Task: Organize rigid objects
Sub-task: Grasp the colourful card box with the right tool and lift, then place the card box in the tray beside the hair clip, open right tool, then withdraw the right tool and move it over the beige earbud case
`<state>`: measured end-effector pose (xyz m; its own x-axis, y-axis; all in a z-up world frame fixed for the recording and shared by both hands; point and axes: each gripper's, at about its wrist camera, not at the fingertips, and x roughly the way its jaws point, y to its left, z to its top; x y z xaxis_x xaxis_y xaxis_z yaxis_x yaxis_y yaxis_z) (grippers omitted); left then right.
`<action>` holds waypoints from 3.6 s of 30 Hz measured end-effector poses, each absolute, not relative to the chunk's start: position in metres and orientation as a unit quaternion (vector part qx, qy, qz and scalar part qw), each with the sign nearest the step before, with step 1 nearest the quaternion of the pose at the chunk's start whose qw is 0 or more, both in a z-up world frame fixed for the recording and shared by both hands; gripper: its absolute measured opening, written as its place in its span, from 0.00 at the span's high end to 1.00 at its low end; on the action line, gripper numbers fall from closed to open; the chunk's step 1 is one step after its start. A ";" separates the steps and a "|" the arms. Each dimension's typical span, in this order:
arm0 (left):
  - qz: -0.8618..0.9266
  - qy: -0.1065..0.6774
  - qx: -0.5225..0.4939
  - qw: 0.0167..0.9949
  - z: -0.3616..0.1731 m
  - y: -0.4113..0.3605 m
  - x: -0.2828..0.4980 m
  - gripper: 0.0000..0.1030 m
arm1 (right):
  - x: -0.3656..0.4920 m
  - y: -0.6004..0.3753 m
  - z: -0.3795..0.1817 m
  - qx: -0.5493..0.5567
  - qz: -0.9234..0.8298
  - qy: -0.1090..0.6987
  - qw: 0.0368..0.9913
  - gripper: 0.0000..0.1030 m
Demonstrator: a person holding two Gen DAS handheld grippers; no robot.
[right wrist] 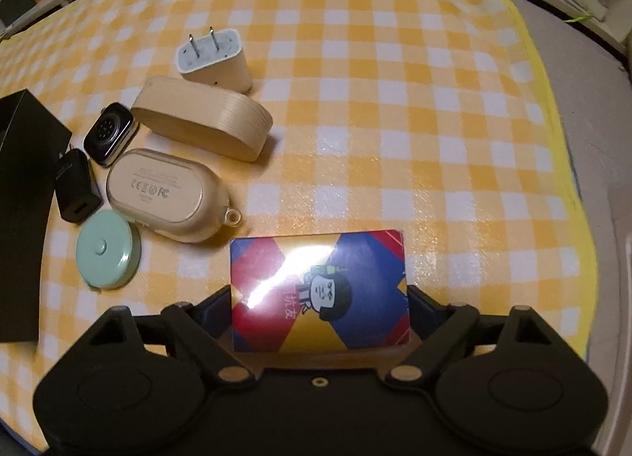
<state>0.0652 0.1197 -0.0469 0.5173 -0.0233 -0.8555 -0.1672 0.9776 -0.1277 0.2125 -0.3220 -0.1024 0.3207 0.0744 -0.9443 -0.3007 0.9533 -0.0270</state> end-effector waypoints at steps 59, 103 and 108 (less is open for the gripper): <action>0.028 0.479 -0.119 0.869 -0.050 0.130 0.060 0.91 | 0.174 -0.102 -0.017 0.011 0.196 0.504 0.841 0.07; 0.034 0.482 -0.103 0.869 -0.049 0.123 0.059 0.92 | 0.102 -0.184 0.054 -0.027 0.249 0.380 0.891 0.05; 0.037 0.483 -0.098 0.869 -0.048 0.121 0.059 0.92 | 0.107 -0.202 0.050 -0.021 0.234 0.366 0.900 0.02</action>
